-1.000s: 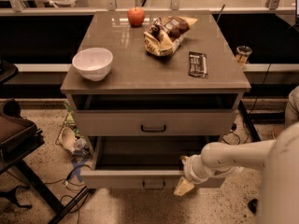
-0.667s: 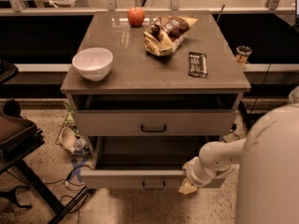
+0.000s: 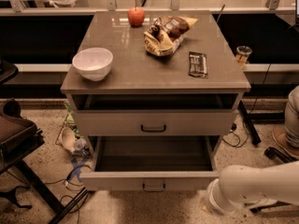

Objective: Open middle drawer

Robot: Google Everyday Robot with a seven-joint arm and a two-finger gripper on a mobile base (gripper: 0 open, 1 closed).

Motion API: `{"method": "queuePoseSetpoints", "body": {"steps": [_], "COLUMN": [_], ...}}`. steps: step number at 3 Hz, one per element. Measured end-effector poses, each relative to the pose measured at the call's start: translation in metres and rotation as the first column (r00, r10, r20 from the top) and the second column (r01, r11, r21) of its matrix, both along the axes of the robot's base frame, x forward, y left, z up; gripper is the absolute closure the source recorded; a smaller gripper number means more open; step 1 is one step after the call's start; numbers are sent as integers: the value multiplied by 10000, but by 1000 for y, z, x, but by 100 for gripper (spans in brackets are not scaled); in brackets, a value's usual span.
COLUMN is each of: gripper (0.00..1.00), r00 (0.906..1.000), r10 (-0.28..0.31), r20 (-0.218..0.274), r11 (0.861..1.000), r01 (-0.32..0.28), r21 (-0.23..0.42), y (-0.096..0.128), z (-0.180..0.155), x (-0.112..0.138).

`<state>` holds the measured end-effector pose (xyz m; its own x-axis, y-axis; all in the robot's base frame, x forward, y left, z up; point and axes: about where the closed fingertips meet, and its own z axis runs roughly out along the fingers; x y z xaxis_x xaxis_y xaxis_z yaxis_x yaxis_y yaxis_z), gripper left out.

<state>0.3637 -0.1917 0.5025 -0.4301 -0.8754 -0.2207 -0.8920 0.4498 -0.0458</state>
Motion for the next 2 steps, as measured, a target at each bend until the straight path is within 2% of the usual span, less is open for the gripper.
{"method": "queuePoseSetpoints", "body": {"steps": [1,2], "gripper": [82,50], "r00": [10000,9965], "r10": [69,491], "r20": [3,673], "r11": [10000,9963], "r01": [-69,-536], "r21": [-16,666], "y": [0,23], "z": [0,-8], "x": [-2,32]}}
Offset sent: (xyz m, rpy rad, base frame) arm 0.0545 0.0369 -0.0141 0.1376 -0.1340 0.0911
